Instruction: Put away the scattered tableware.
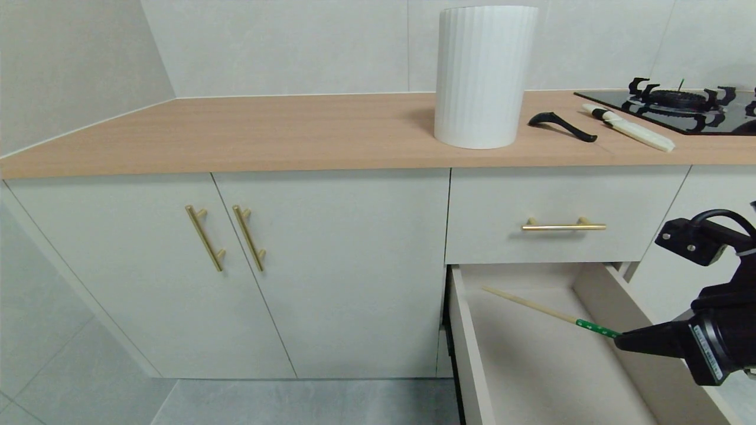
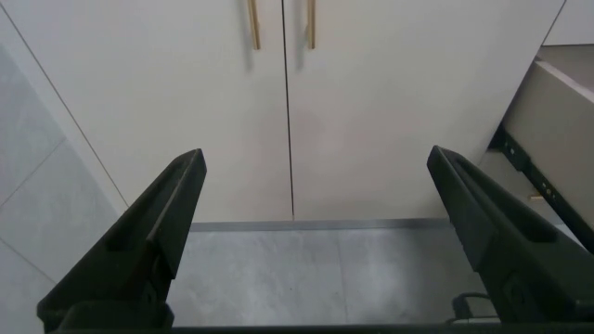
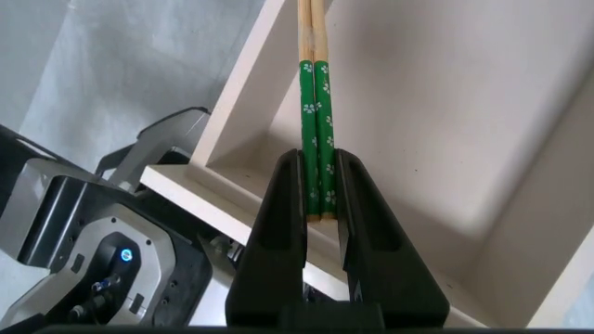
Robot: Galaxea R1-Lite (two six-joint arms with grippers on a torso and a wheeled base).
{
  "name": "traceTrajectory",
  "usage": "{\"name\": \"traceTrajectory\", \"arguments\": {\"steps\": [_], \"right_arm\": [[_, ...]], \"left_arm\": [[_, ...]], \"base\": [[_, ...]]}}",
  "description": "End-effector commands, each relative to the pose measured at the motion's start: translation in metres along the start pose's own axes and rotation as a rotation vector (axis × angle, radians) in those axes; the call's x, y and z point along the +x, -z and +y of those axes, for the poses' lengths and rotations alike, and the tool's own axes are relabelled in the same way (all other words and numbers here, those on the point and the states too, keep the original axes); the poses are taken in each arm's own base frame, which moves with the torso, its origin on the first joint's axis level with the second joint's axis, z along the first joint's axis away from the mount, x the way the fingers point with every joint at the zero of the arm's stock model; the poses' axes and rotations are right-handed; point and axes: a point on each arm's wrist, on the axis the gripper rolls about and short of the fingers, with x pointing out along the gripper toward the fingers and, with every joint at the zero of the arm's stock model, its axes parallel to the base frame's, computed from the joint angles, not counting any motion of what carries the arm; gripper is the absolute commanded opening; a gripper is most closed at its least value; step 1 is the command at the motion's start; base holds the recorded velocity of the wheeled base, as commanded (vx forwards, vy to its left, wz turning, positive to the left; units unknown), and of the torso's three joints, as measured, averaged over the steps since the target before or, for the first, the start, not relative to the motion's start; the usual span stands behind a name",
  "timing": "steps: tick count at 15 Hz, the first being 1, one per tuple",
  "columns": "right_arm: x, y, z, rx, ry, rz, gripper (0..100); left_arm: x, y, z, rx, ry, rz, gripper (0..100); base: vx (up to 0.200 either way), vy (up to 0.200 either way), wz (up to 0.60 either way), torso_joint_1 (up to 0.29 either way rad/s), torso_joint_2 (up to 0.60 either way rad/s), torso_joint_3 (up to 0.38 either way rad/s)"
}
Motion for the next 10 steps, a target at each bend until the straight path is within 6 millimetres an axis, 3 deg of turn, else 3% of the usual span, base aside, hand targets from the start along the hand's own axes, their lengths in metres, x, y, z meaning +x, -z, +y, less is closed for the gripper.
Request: {"name": "traceTrajectory", "arguments": {"steps": [1,2,3,5,10], "right_arm": [[0.018,-0.002,-0.004,0.016,0.014,0.061,0],[0.049,-0.006,-0.014,0.046,0.072,0.156,0],[0.061,-0.007,-0.018,0.055,0.098,0.186,0],[0.104,-0.01,-0.028,0.133,0.176,0.255,0],[0.166,-0.007,-0.034,0.232,0.206,0.276,0]], "left_arm": [[0.0,0.0,0.0,0.0,0.0,0.001,100],[0.0,0.0,0.0,0.0,-0.002,0.001,100],[0.0,0.0,0.0,0.0,0.0,0.001,100],[0.0,0.0,0.0,0.0,0.0,0.001,100],[0.0,0.0,0.0,0.001,0.0,0.001,100]], "base": [[0.0,0.0,0.0,0.0,0.0,0.0],[0.0,0.0,0.0,0.0,0.0,0.0],[0.0,0.0,0.0,0.0,0.0,0.0],[0.0,0.0,0.0,0.0,0.0,0.0],[0.0,0.0,0.0,0.0,0.0,0.0]]}}
